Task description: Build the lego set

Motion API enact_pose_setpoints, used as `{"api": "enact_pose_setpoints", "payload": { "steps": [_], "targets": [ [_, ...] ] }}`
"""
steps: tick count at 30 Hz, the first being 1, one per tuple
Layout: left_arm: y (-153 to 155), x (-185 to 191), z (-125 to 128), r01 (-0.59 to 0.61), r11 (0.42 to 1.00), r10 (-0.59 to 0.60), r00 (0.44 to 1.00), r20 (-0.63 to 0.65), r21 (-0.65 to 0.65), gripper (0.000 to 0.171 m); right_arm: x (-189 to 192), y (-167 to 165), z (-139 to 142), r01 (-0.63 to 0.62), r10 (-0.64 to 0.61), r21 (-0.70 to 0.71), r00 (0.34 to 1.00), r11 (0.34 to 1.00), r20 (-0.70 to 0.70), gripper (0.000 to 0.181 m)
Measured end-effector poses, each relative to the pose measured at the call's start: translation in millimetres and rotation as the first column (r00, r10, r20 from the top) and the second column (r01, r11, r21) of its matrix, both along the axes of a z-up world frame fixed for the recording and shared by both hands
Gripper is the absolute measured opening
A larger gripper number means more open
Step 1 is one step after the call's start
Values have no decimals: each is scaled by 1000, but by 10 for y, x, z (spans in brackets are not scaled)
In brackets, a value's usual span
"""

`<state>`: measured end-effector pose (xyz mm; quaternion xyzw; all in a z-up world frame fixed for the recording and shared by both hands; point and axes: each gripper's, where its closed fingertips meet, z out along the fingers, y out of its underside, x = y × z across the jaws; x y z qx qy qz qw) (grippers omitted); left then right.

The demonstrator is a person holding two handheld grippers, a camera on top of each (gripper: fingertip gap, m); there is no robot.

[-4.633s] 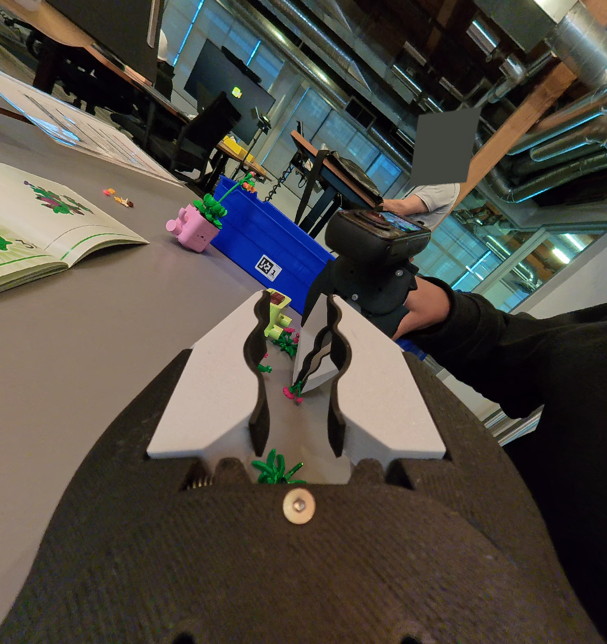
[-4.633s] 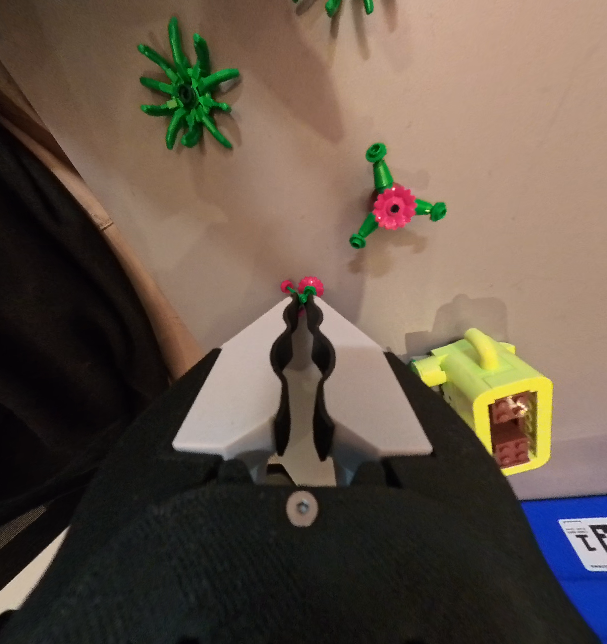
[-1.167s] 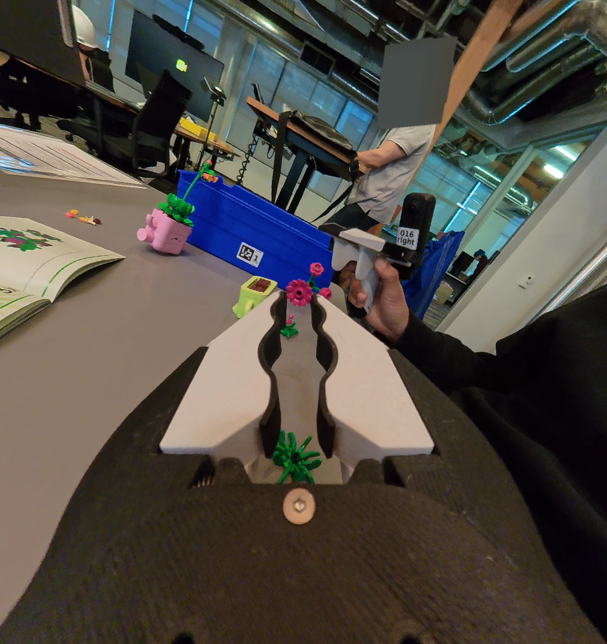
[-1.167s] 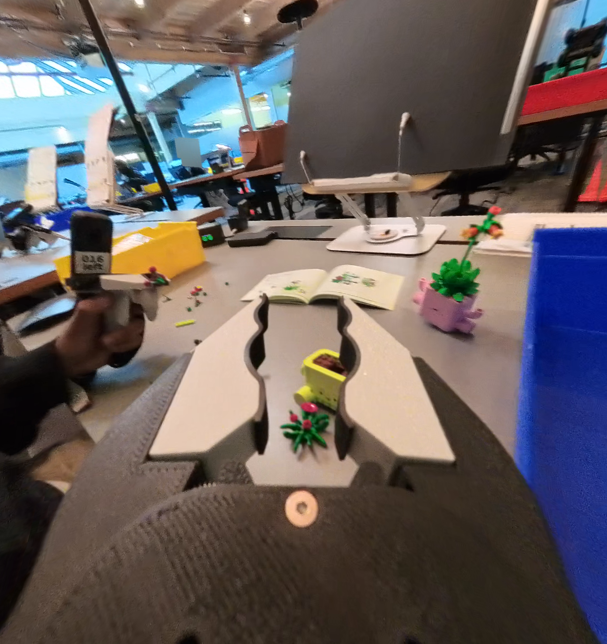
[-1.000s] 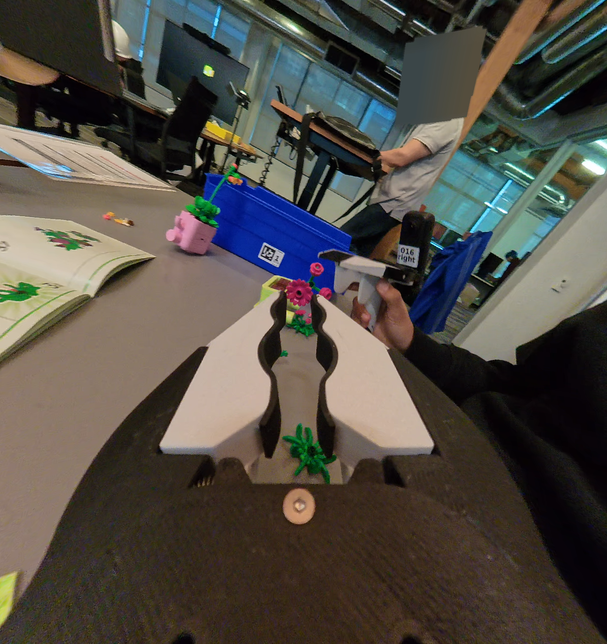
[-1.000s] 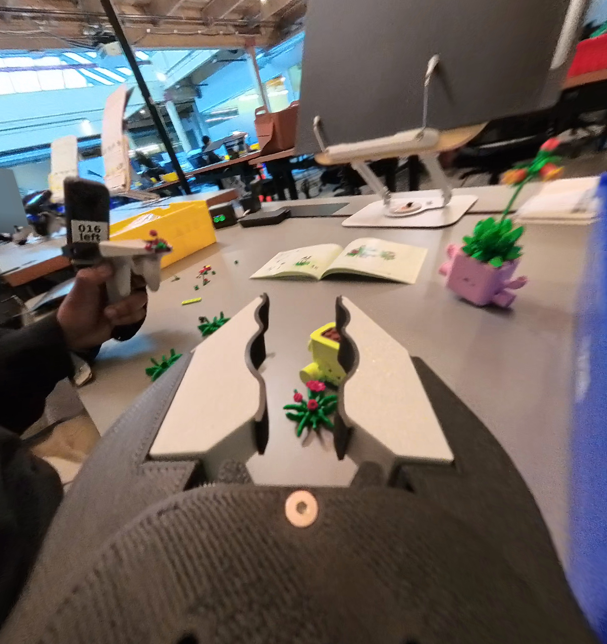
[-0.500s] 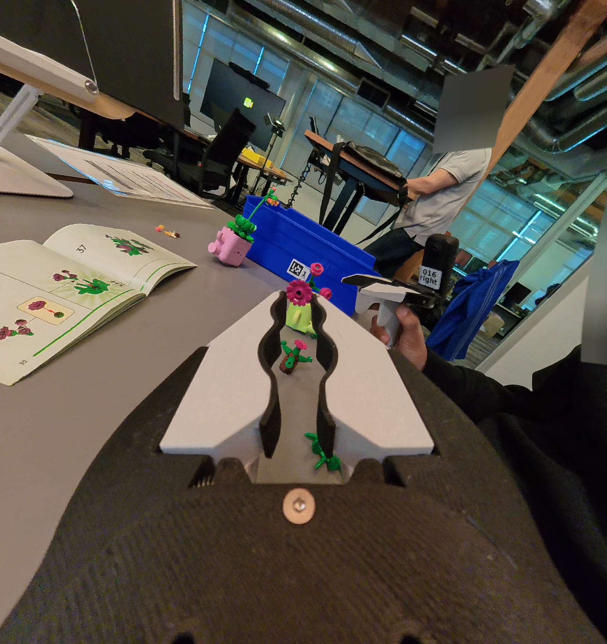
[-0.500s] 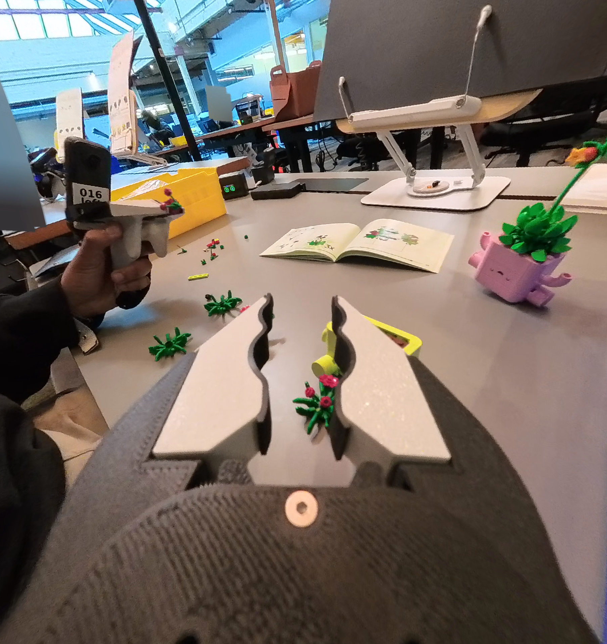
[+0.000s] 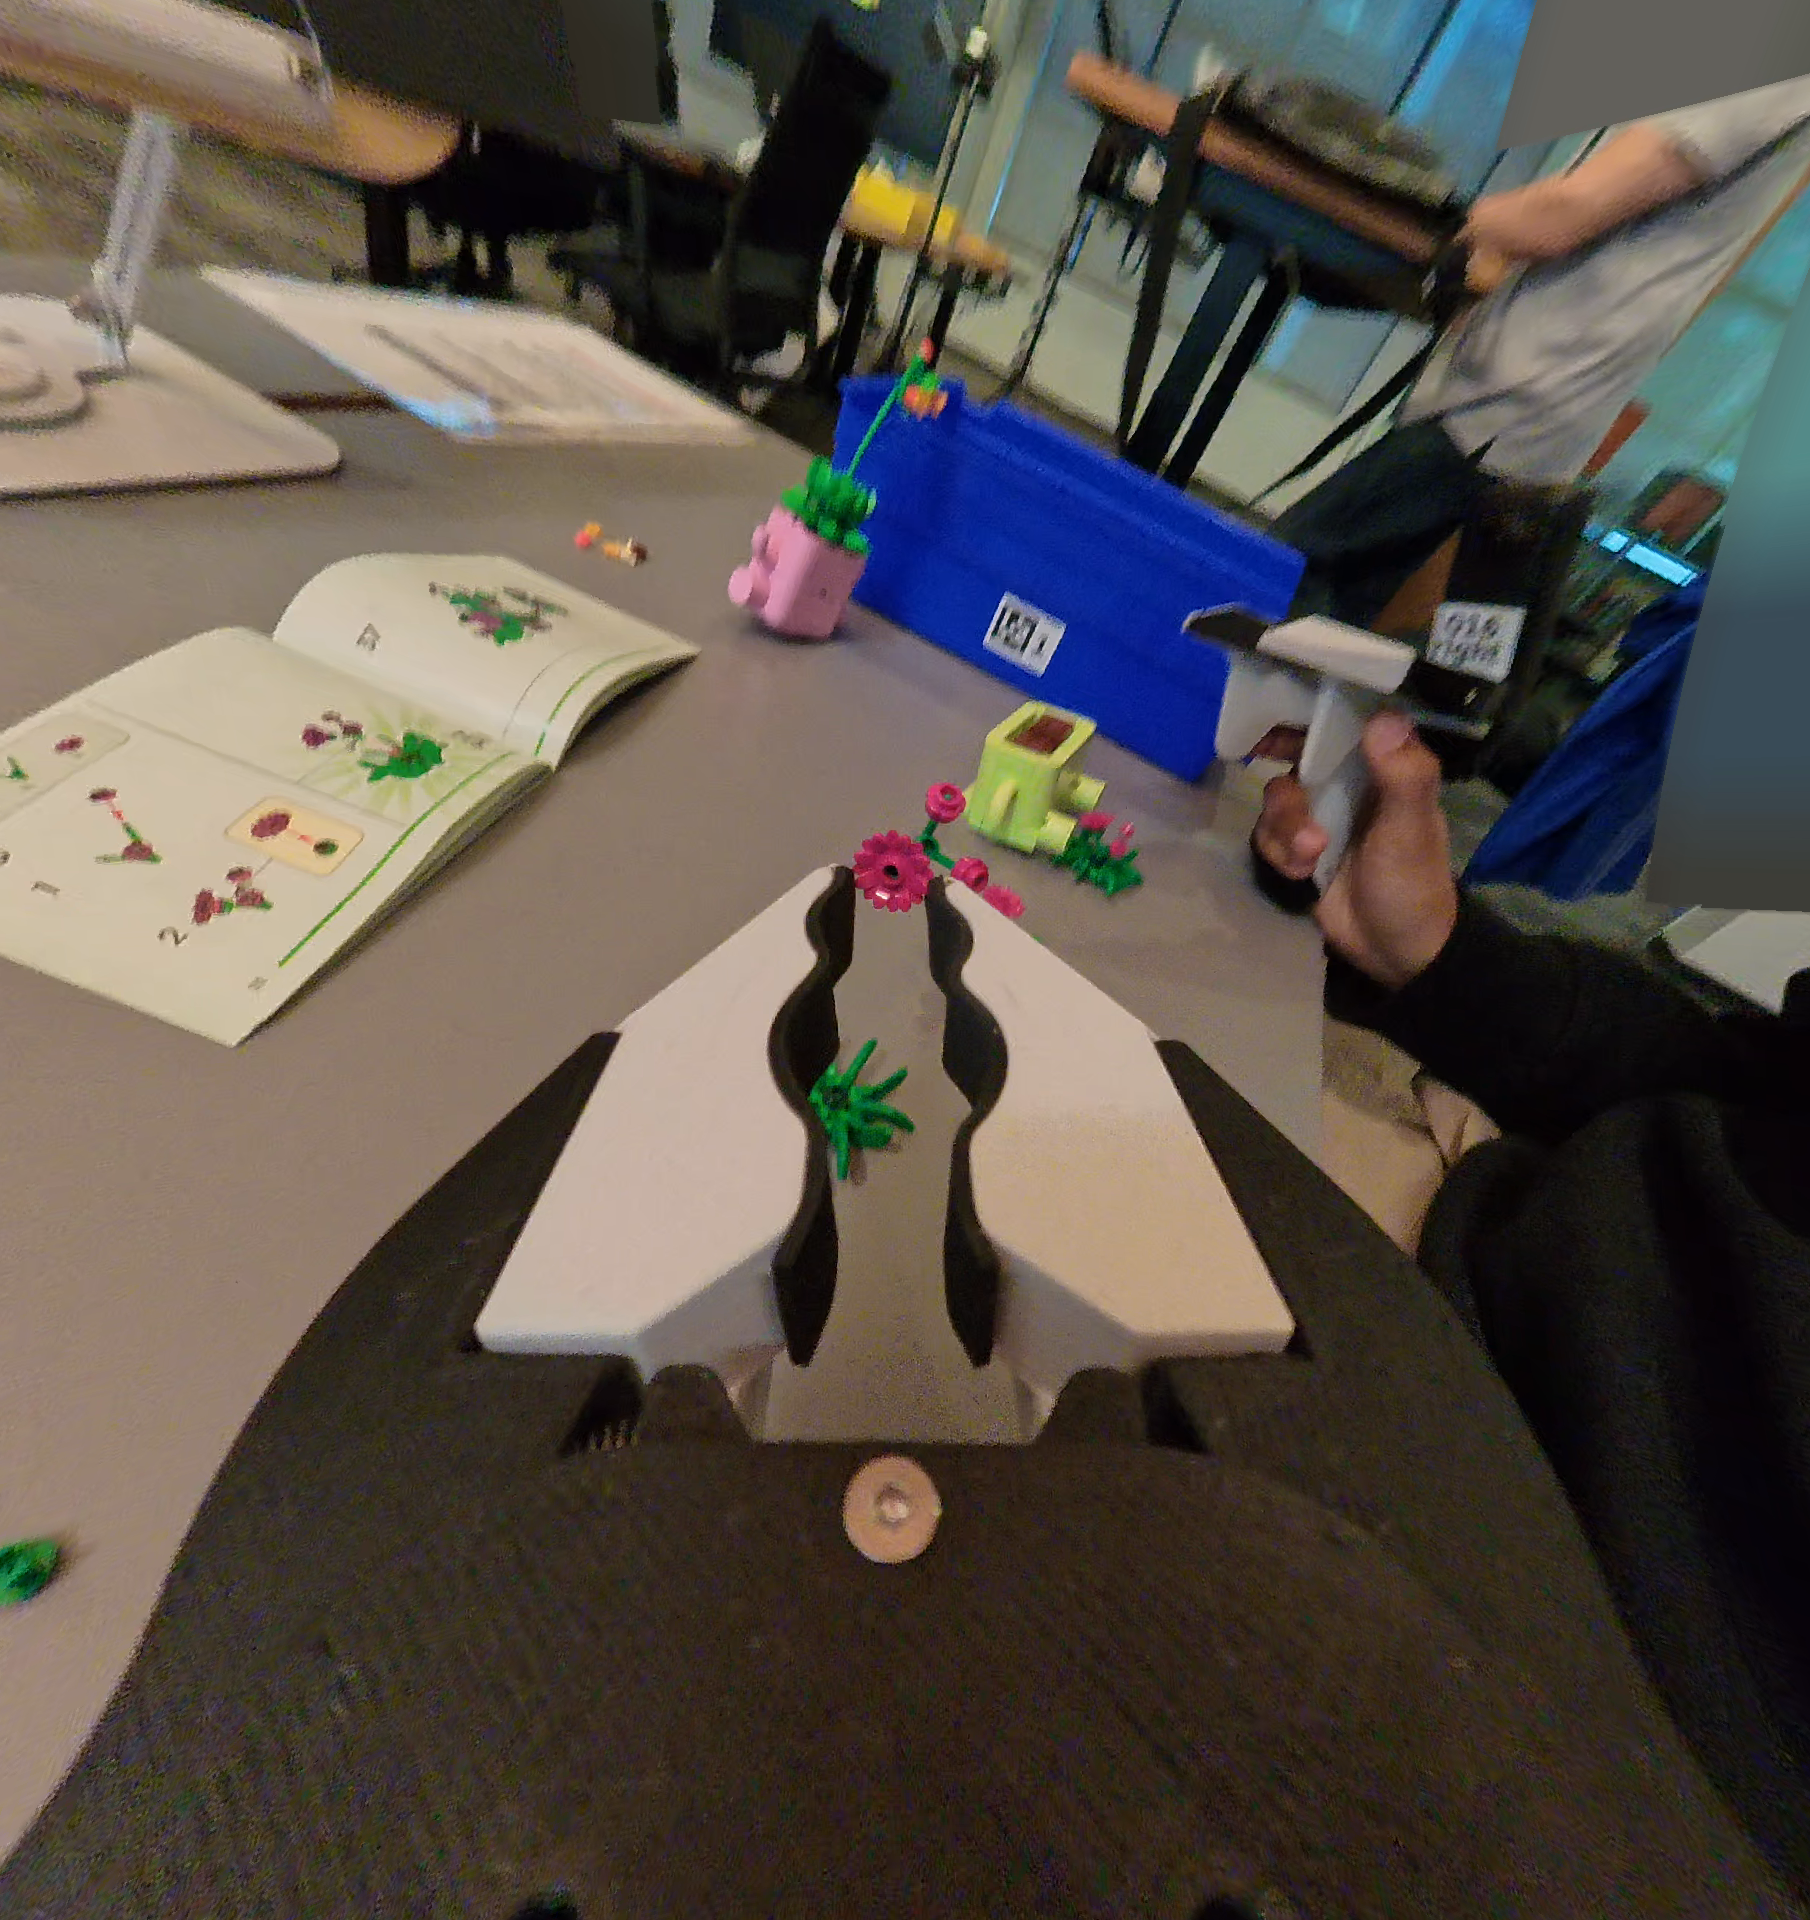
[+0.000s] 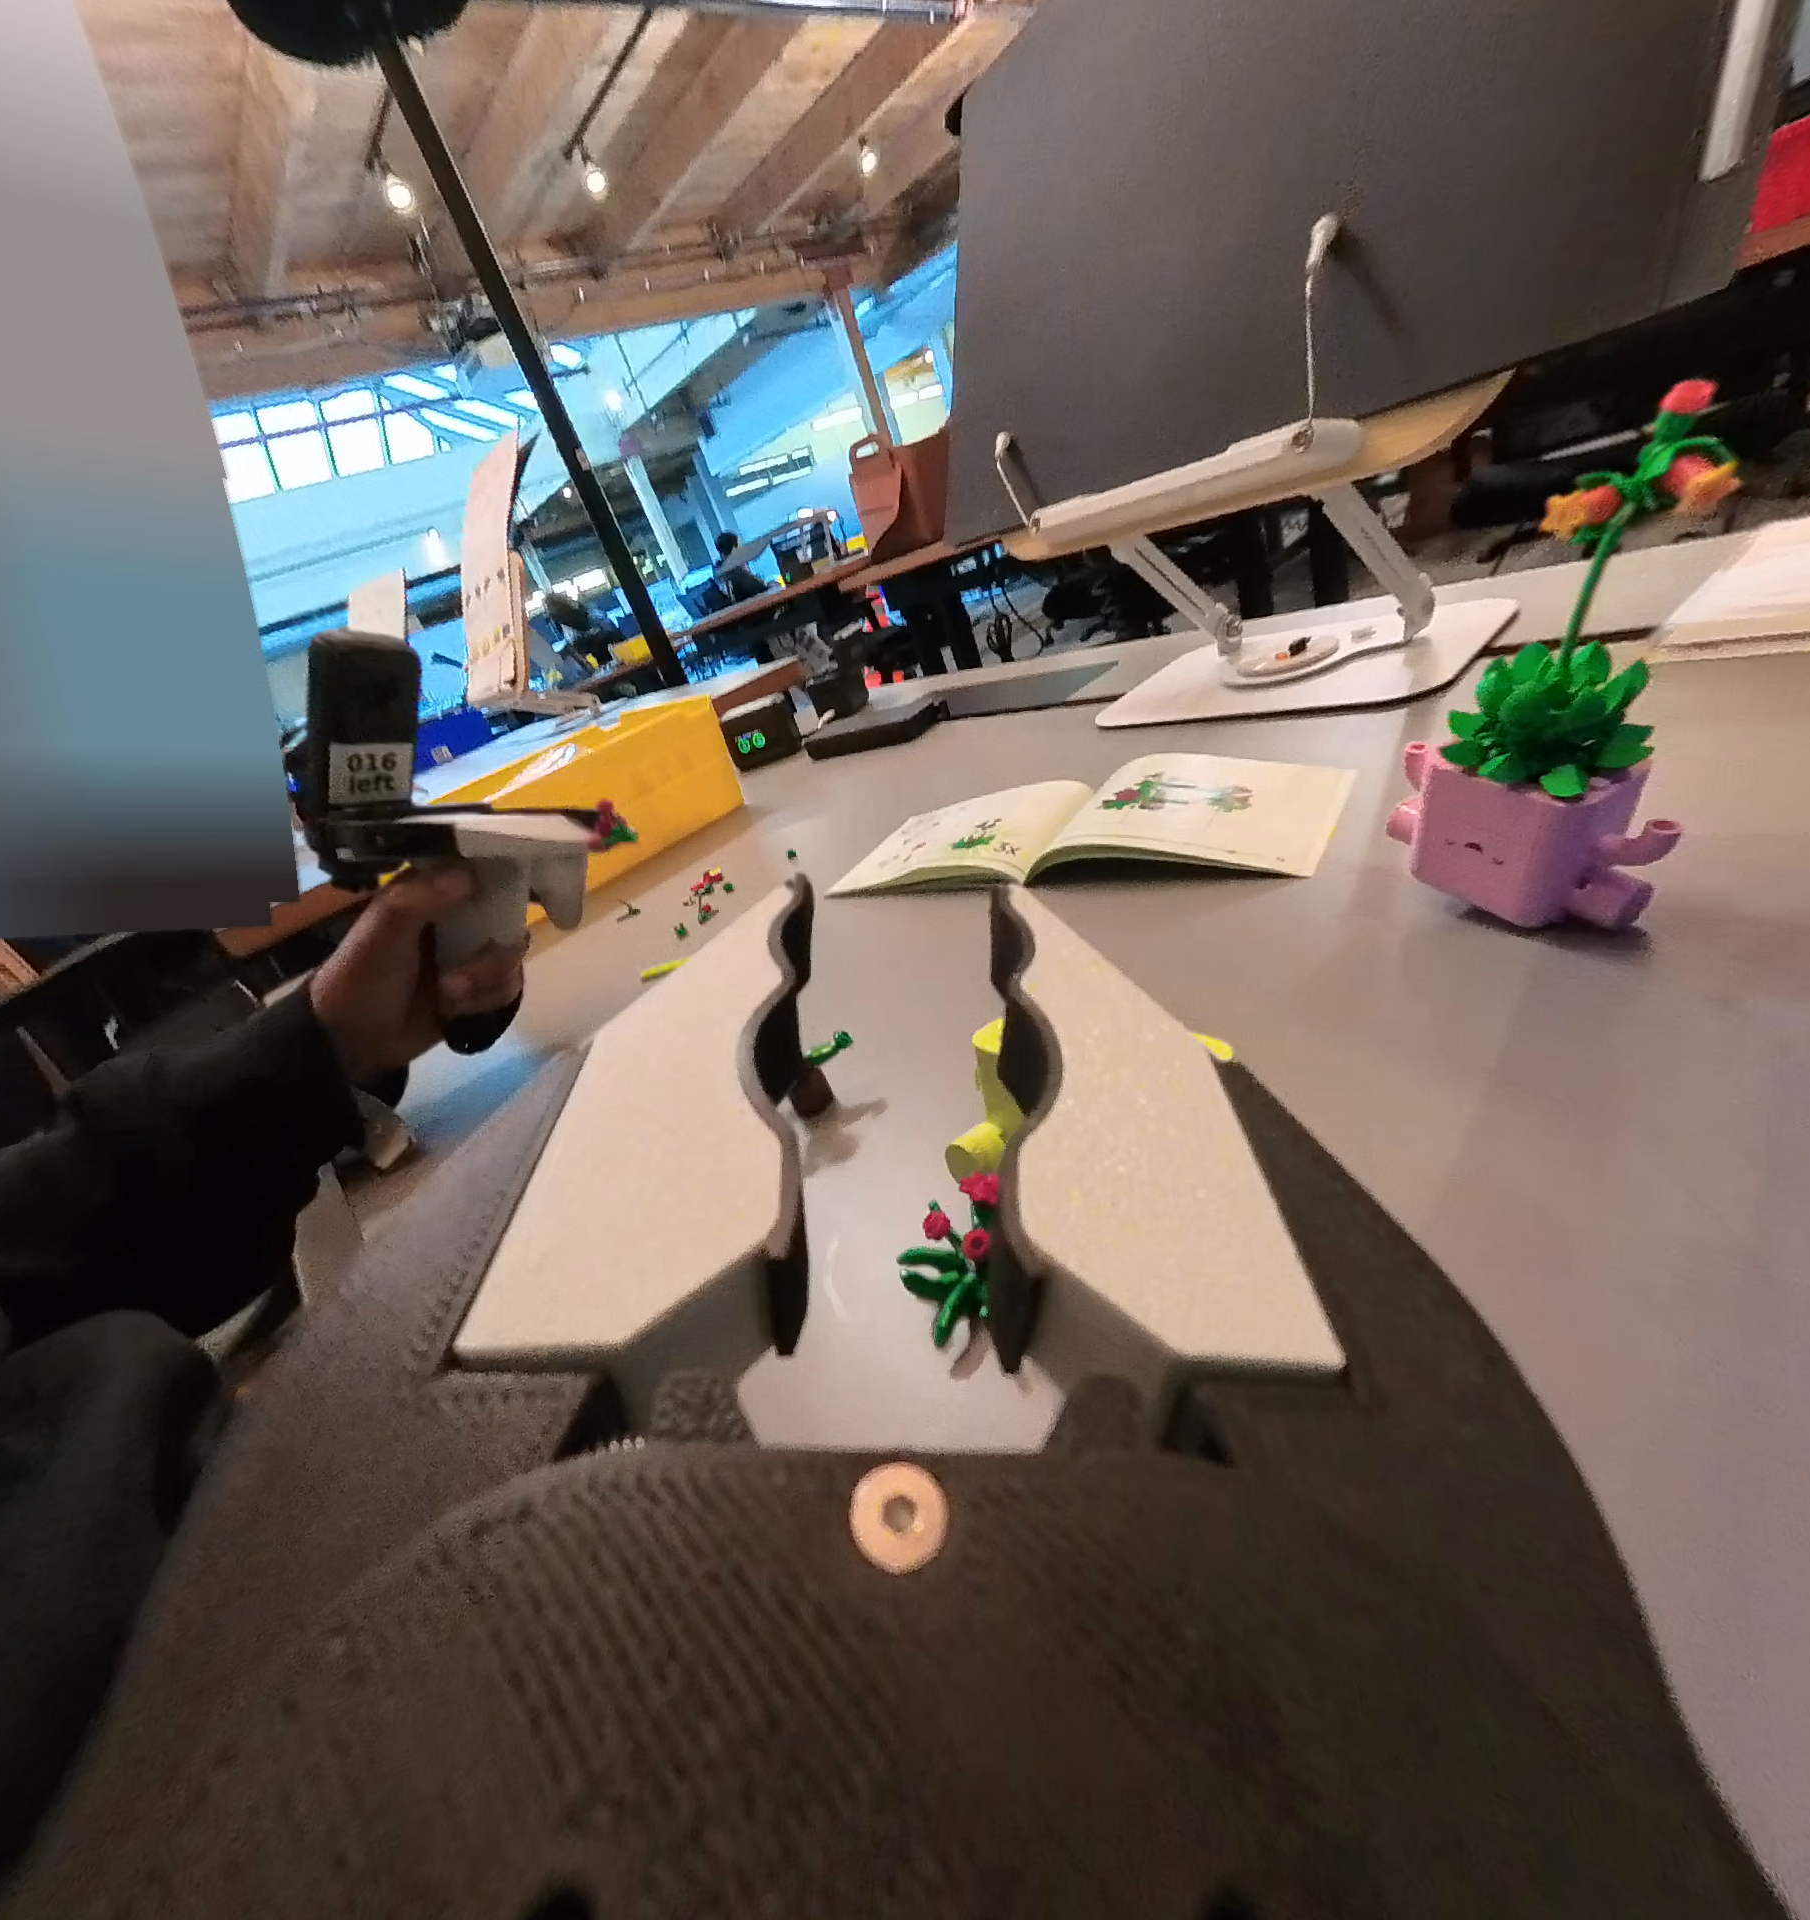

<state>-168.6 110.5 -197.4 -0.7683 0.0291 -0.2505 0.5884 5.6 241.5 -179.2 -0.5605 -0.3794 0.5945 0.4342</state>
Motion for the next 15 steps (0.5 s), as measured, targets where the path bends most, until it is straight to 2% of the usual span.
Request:
{"api": "enact_pose_setpoints", "payload": {
  "steps": [3, 7, 10, 15],
  "targets": [
    [-34, 45, -237, 10, 982, -11, 1000, -5, -189, 12, 47, 0, 53, 1, -1, 2, 999, 1000, -44, 26],
    [-113, 53, -541, -49, 926, 27, 998, -64, -375, 13, 49, -31, 79, 11, -8, 39, 998, 999, -56, 23],
    [-192, 82, -642, -61, 889, 31, 997, -74, -453, 13, 9, -52, 50, 3, -1, 52, 1000, 999, -29, 22],
    [-176, 91, -712, -97, 860, 44, 992, -117, -501, 13, -15, -51, 34, -1, 1, 47, 1000, 999, -17, 23]
  ]
}}
